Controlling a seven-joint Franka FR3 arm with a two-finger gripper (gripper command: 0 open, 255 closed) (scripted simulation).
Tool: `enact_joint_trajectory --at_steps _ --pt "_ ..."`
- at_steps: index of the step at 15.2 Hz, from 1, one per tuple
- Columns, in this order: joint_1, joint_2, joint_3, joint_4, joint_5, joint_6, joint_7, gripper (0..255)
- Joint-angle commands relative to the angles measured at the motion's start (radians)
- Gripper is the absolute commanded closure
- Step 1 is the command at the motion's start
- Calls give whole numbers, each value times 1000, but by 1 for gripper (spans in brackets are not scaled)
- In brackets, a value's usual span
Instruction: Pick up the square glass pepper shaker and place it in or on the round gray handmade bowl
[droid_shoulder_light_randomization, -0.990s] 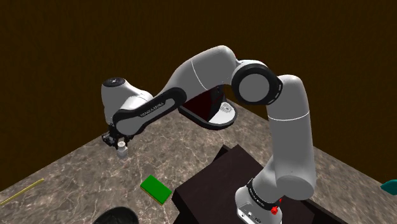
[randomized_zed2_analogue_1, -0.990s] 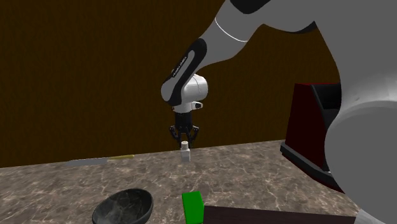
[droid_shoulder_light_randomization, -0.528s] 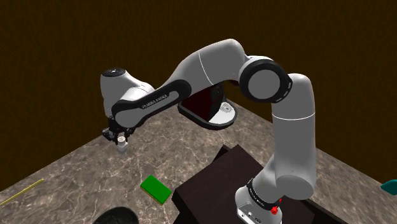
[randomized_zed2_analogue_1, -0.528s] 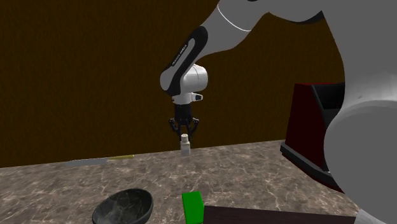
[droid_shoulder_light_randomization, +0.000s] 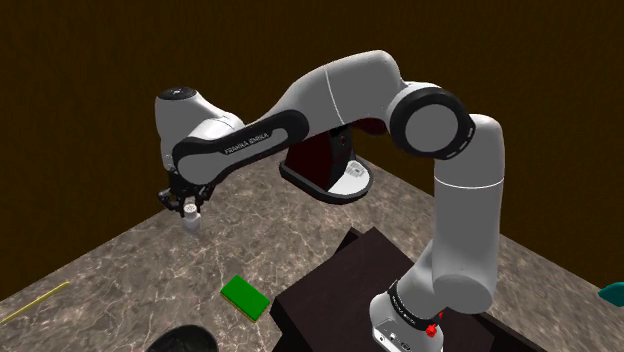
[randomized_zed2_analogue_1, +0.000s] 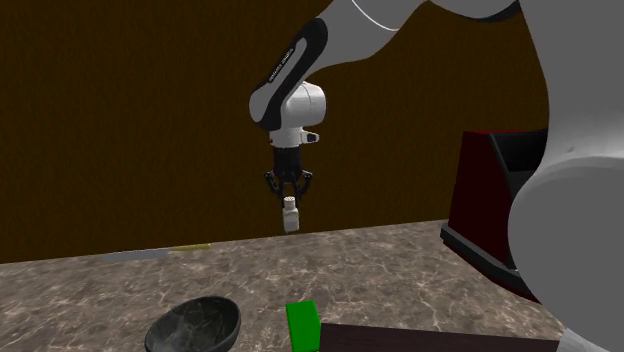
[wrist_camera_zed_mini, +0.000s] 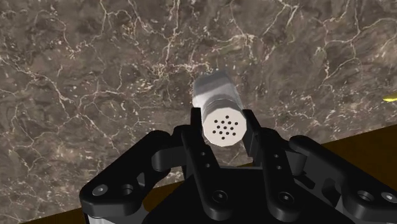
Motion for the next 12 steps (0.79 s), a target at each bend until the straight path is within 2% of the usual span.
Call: enact_joint_trajectory --at_steps 1,12 --pt "-2 -13 4 4 6 -17 -3 255" --pt "103 -195 87 -241 42 43 195 255"
